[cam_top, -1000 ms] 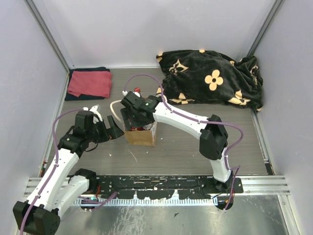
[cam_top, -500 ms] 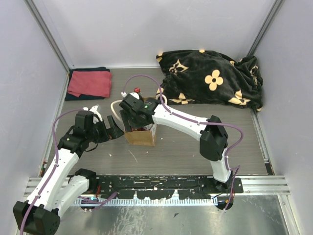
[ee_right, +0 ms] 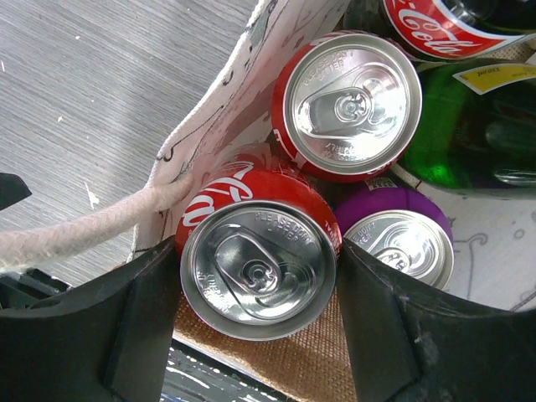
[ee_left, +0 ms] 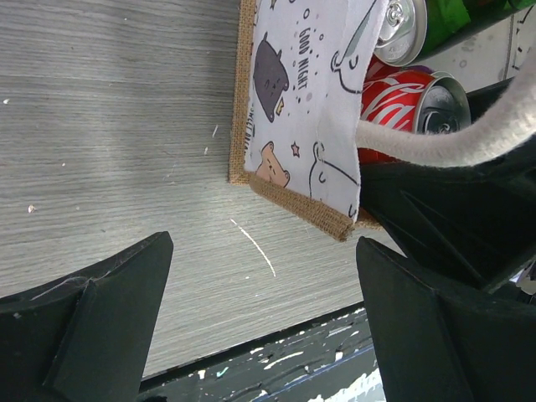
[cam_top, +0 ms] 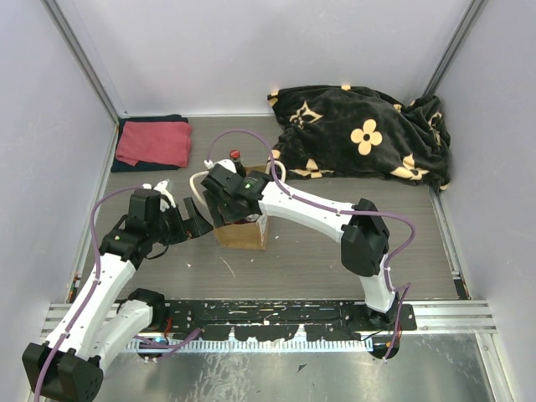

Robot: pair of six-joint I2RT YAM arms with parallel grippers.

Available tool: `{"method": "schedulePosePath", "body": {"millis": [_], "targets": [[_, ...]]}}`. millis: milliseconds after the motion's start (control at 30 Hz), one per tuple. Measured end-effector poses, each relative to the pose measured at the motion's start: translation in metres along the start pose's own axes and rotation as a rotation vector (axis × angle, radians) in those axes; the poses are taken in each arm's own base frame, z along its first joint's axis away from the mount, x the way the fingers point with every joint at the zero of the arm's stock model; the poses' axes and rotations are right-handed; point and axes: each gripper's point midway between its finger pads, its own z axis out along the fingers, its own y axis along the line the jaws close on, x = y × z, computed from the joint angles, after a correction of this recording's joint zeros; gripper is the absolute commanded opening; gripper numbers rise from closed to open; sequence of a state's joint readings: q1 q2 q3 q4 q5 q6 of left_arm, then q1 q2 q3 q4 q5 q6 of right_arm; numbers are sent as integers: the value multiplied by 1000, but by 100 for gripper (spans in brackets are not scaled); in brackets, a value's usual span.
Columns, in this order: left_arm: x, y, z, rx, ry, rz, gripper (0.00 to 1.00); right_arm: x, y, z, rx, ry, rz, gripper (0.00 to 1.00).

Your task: Place the beverage into the canvas bag

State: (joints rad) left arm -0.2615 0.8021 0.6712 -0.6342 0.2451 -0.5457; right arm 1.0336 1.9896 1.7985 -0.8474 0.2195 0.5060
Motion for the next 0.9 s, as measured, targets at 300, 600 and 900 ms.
{"method": "schedulePosePath", "body": {"millis": [300, 600, 900], "targets": [[0, 0, 0, 0, 0, 0, 98, -1, 2, 8, 4, -30, -7, 1], [0, 0, 0, 0, 0, 0, 98, 0, 3, 8, 13, -74, -10, 1], [0, 0, 0, 0, 0, -1, 98, 5, -3, 2, 68, -83, -28, 1]]}}
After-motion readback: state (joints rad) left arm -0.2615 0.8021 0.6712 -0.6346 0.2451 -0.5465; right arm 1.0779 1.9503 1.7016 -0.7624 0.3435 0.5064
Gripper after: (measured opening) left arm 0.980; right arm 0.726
